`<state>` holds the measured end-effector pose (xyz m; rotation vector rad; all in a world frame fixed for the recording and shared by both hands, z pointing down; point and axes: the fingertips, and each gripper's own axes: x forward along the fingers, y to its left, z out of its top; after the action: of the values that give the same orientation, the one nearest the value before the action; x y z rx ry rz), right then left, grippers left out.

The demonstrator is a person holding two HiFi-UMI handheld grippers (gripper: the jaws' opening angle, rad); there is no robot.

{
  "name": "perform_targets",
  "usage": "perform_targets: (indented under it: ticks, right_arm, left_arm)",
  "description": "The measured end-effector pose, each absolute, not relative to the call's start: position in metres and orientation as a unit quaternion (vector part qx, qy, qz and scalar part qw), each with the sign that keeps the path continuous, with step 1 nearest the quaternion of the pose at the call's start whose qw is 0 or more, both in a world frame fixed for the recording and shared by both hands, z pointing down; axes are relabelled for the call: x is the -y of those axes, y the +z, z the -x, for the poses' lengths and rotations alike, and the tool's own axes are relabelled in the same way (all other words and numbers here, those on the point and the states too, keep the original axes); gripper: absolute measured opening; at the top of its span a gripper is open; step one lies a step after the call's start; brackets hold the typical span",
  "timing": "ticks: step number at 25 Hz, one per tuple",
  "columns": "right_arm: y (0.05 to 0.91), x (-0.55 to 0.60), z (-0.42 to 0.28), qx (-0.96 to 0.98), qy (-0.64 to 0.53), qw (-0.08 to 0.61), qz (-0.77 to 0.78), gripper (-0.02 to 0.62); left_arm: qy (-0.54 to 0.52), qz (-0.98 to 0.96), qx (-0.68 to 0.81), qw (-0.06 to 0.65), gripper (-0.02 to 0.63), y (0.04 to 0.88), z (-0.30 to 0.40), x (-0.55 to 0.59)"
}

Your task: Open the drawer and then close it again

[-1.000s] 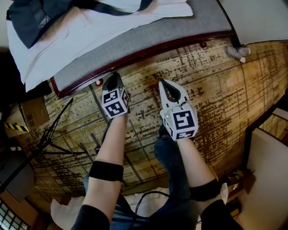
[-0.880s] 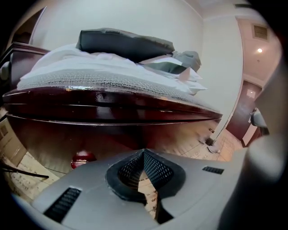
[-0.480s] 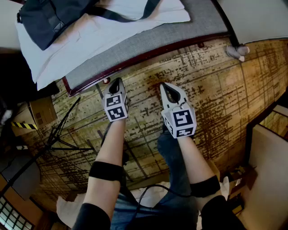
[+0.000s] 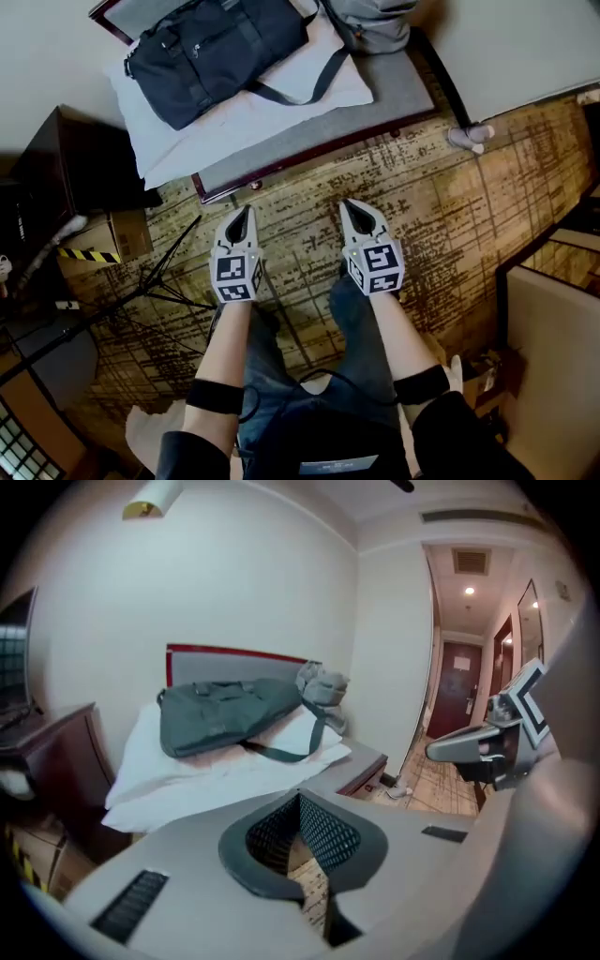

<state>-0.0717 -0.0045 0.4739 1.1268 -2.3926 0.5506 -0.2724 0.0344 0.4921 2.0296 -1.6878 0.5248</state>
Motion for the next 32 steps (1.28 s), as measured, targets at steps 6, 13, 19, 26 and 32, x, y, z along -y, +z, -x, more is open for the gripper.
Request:
perform_targets:
  ticks: [6, 13, 19, 26, 32]
  right_arm:
    - [0.373, 0.003, 0.072, 0.872, 0.178, 0.203, -0.408, 0.003]
    - [0.286, -0.020, 0.081, 0.884, 0.168, 0.195, -0.390, 0.003]
    - [0.236, -0.039, 0.102, 0.896, 0.150, 0.188, -0.373, 0.003]
    - [0.200, -0.046, 0.121, 0.908, 0.137, 0.185, -0.351, 0.003]
    - [0.195, -0.051, 0.127, 0.909, 0.126, 0.202, -0.341, 0.003]
  left_arm:
    - [0.162, -0.723, 0.645, 0.189, 0.002, 0.361, 0.316, -0.063]
    - [0.128, -0.708, 0.675, 0.165, 0.002, 0.249, 0.357, -0.109]
    - [0.104, -0.699, 0.688, 0.167, 0.002, 0.207, 0.378, -0.145]
    - [0.098, -0.700, 0.693, 0.142, 0.002, 0.172, 0.389, -0.172]
    - [0.098, -0.688, 0.705, 0.144, 0.002, 0.166, 0.412, -0.186]
